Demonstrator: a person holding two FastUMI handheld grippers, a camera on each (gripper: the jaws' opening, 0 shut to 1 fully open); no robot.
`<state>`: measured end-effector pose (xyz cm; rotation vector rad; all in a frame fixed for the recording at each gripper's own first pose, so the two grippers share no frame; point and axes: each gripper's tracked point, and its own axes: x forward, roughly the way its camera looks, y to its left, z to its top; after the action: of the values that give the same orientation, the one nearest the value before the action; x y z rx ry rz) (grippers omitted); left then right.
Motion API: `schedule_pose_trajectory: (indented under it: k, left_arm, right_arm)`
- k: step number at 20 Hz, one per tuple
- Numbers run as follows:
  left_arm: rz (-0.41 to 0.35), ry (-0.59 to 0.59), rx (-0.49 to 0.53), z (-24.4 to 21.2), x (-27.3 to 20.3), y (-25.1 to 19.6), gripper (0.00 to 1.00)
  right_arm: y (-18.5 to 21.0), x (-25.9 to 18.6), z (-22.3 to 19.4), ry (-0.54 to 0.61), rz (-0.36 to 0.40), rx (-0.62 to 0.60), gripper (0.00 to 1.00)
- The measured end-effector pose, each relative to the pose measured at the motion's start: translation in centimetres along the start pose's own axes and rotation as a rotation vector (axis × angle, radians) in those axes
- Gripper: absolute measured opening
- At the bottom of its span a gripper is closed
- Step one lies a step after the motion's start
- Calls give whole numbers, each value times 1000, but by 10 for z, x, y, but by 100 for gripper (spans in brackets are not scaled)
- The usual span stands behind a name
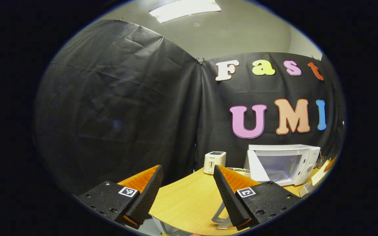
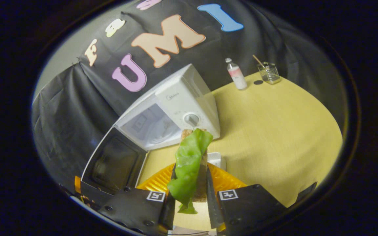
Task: Open the microwave oven with the left hand, put the food in, and close the microwave oven.
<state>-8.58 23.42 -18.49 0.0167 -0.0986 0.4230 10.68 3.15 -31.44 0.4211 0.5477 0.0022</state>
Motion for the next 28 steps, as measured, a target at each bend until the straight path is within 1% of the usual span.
schedule_pose_trajectory:
  k: [1, 2, 4, 5, 8, 9, 10, 12, 13, 14, 15, 16, 17, 18, 20, 23, 25, 26, 27, 28]
  left_arm:
    - [-4, 3, 1, -2, 1, 0, 94]
    - [-10, 8, -1, -2, 2, -1, 89]
    - [-12, 14, -2, -5, 3, -3, 99]
    - [-11, 14, -3, -5, 3, -2, 94]
    - [-13, 16, 0, -7, 4, -2, 94]
    - [-9, 16, 2, -8, 4, 0, 94]
    - [-4, 17, 4, -8, 5, 2, 89]
    - [4, 21, 3, -8, 7, 3, 89]
    - [1, 24, -1, -11, 6, 3, 89]
    - [-4, 29, -4, -12, 7, 1, 94]
    - [-6, 32, -7, -13, 8, 0, 94]
    - [-2, 37, -9, -15, 10, 1, 99]
    - [-2, 42, -12, -18, 12, 1, 94]
    - [-5, 45, -14, -19, 13, 0, 94]
    - [4, 52, -6, -21, 16, 4, 94]
    - [26, 55, 2, -23, 20, 13, 94]
    - [53, 53, 8, -24, 23, 21, 94]
    - [58, 56, 10, -25, 23, 22, 94]
    - [61, 61, 12, -26, 25, 23, 94]
    - [64, 65, 13, -27, 27, 23, 89]
  right_arm:
    - [7, -3, 3, -39, 14, 2, 37]
    - [19, -5, 3, -74, 36, 16, 38]
    - [44, -5, 0, -134, 95, 56, 38]
    - [56, -2, -2, -170, 119, 81, 38]
    - [88, 15, -13, -265, 164, 143, 37]
    - [97, 24, -16, -294, 167, 157, 37]
    - [105, 33, -20, -325, 163, 172, 37]
    - [120, 54, -25, -381, 140, 180, 37]
    - [128, 67, -28, -402, 128, 179, 44]
    - [138, 78, -33, -417, 122, 184, 36]
    - [147, 91, -36, -425, 118, 194, 37]
    - [155, 106, -39, -427, 112, 201, 37]
    - [159, 120, -40, -427, 89, 204, 37]
    - [162, 135, -40, -428, 69, 197, 36]
    - [170, 166, -34, -441, 41, 177, 36]
    - [176, 209, -26, -435, 22, 139, 36]
    - [177, 231, -20, -438, 14, 145, 36]
    - [179, 241, -15, -447, 14, 148, 44]
    - [179, 249, -11, -459, 10, 148, 44]
    - [181, 257, -6, -471, 4, 140, 44]
